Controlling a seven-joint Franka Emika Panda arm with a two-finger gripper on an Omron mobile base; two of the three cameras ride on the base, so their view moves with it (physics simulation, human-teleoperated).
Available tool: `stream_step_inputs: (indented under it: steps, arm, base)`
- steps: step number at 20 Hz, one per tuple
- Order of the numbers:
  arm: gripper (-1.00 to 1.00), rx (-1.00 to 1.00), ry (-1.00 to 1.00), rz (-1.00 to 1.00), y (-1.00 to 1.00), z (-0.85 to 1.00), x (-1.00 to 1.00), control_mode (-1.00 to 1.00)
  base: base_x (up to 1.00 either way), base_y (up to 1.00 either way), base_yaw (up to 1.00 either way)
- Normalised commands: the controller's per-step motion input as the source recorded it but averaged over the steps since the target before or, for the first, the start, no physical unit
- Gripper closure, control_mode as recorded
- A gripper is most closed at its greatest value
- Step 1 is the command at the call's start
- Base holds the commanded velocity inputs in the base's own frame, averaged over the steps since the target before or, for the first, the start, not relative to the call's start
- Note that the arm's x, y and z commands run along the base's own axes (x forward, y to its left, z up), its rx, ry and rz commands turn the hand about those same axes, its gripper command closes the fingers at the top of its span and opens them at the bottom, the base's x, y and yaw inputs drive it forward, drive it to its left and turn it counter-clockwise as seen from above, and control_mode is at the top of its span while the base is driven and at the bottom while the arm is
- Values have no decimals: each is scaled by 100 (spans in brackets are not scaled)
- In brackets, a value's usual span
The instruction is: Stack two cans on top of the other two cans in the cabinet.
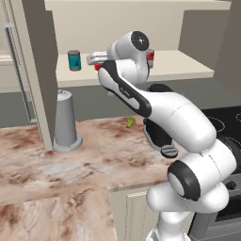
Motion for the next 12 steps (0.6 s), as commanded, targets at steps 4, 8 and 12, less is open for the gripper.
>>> stream_step_inputs:
  steps: [4, 8, 12]
  arm:
    - [-100, 0, 0, 0, 7, -3, 6, -100]
    - [-100, 0, 0, 0, 8, -11, 4, -100]
    - [-100, 0, 0, 0, 5, -11, 13, -100]
  base:
    - [0, 0, 0]
    - [0, 0, 0]
    - [0, 0, 0]
